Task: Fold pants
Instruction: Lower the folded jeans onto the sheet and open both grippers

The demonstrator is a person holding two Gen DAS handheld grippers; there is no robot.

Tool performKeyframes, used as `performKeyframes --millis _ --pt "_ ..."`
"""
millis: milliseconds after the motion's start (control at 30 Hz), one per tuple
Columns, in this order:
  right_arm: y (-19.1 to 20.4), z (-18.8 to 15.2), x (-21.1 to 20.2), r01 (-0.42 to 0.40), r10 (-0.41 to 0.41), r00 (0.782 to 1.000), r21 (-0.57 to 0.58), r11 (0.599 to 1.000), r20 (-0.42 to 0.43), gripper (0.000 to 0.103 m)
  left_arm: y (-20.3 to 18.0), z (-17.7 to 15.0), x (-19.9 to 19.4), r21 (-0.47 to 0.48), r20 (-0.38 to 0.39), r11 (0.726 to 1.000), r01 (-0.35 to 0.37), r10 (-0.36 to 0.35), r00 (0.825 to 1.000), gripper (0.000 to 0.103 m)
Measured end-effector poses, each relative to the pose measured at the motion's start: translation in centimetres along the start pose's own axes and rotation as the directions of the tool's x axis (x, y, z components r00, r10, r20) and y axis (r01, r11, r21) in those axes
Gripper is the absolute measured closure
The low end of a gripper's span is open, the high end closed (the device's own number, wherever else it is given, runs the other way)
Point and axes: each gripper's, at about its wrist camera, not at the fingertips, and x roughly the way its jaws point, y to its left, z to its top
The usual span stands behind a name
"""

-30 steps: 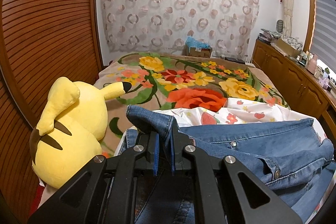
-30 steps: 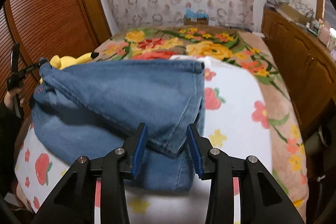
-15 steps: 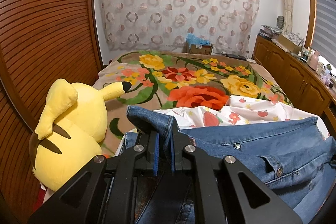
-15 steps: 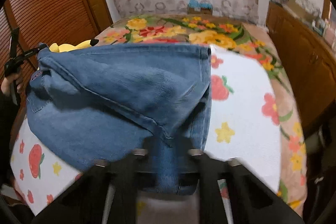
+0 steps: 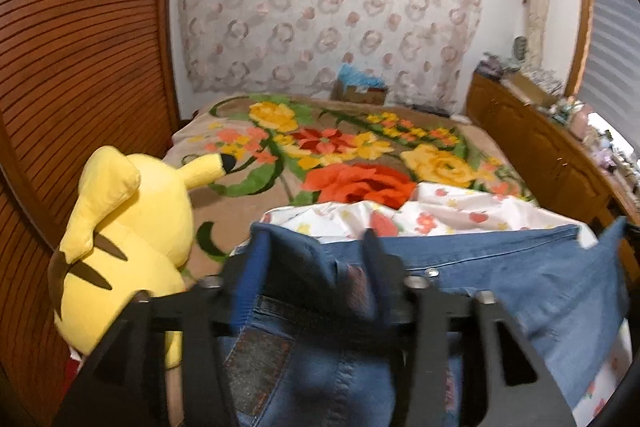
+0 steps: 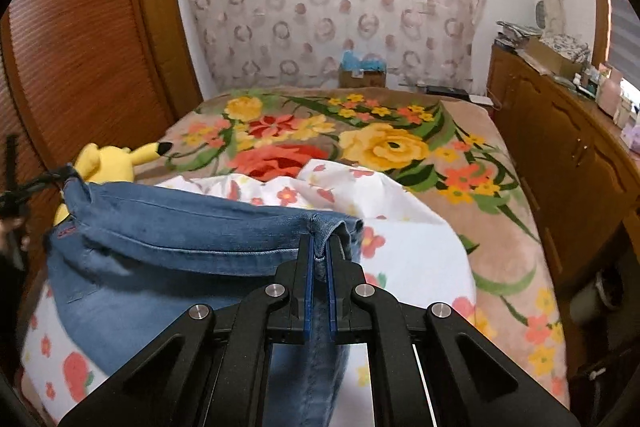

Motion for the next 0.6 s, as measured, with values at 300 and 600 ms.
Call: performKeyframes --millis 300,600 --pt "1.6 1.7 2.1 0.078 -0.078 0.997 0.001 0.997 0.028 0.098 -0.4 -0.8 -2.8 0.037 0.046 0.999 -0.011 0.01 0.999 0.026" --pt "3.1 0.5 5.2 0.142 -0.141 0.987 -0.002 0.99 -0.078 0.096 -1.2 -4.4 -3.2 0.066 -0.017 0.998 0.012 -0.011 1.0 0.026"
